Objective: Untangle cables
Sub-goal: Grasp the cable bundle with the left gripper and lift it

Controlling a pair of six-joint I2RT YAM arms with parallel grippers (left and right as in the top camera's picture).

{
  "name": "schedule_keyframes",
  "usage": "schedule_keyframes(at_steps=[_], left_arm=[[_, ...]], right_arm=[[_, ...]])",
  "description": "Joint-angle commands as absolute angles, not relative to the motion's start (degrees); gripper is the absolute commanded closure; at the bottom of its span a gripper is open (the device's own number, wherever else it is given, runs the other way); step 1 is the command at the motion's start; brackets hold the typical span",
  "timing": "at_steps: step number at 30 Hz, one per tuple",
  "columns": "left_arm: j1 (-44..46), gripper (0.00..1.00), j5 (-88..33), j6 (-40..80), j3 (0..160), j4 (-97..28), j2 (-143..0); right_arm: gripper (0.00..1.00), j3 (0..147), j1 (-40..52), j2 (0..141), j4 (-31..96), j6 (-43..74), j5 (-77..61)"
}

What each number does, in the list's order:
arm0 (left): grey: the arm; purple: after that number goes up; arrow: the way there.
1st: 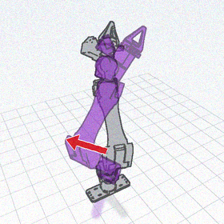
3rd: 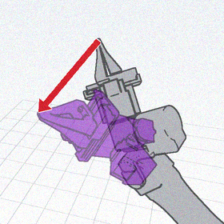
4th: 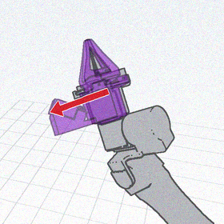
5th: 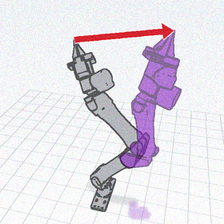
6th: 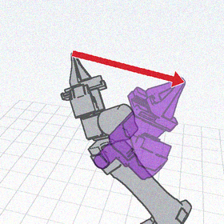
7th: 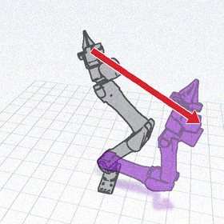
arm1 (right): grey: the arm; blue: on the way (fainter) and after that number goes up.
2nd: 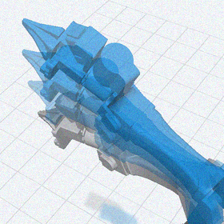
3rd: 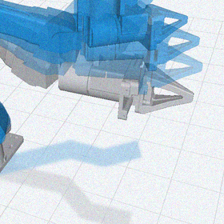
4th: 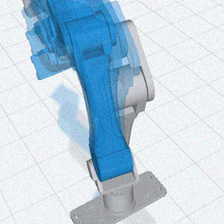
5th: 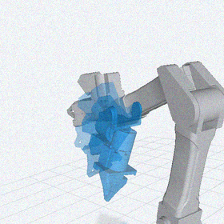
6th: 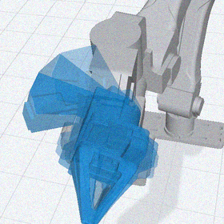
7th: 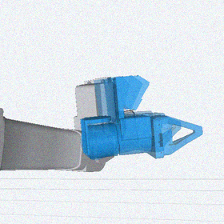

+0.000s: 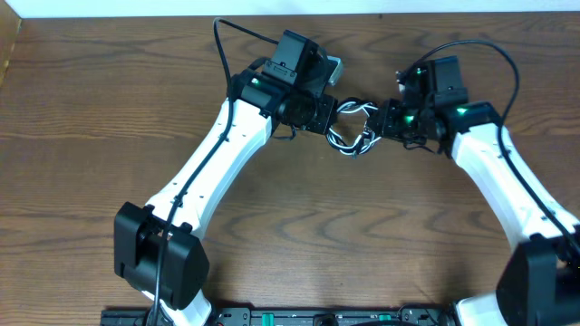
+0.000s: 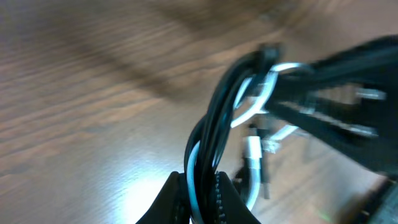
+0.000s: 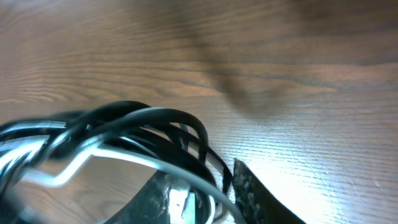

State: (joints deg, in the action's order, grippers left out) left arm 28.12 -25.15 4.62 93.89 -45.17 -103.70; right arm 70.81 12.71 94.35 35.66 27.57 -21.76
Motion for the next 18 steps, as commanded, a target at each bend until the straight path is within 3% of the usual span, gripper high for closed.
schedule_keyframes(at_steps=[1, 7, 9, 13, 18], left_arm=[[28.08, 0.93, -41.25, 4.10, 94.26, -44.73, -102.17], [28.10, 0.93, -51.70, 4.99, 94.26, -43.97, -102.17], [27.90, 0.93, -54.00, 5.23, 94.26, -42.94, -102.17], [26.85, 0.93, -51.62, 5.91, 94.26, -42.30, -102.17], [25.67, 0.93, -40.18, 6.26, 94.24, -42.83, -102.24]], right_arm=[[0.76, 71.46, 14.28, 97.80, 33.50, 30.35, -20.88], [0.79, 71.46, 15.92, 101.21, 30.83, 35.42, -18.17], [0.74, 71.46, 16.12, 101.21, 30.70, 35.73, -18.15], [0.68, 71.46, 14.15, 99.24, 31.97, 32.38, -21.02], [0.62, 71.46, 10.94, 95.64, 36.21, 28.42, -22.22]])
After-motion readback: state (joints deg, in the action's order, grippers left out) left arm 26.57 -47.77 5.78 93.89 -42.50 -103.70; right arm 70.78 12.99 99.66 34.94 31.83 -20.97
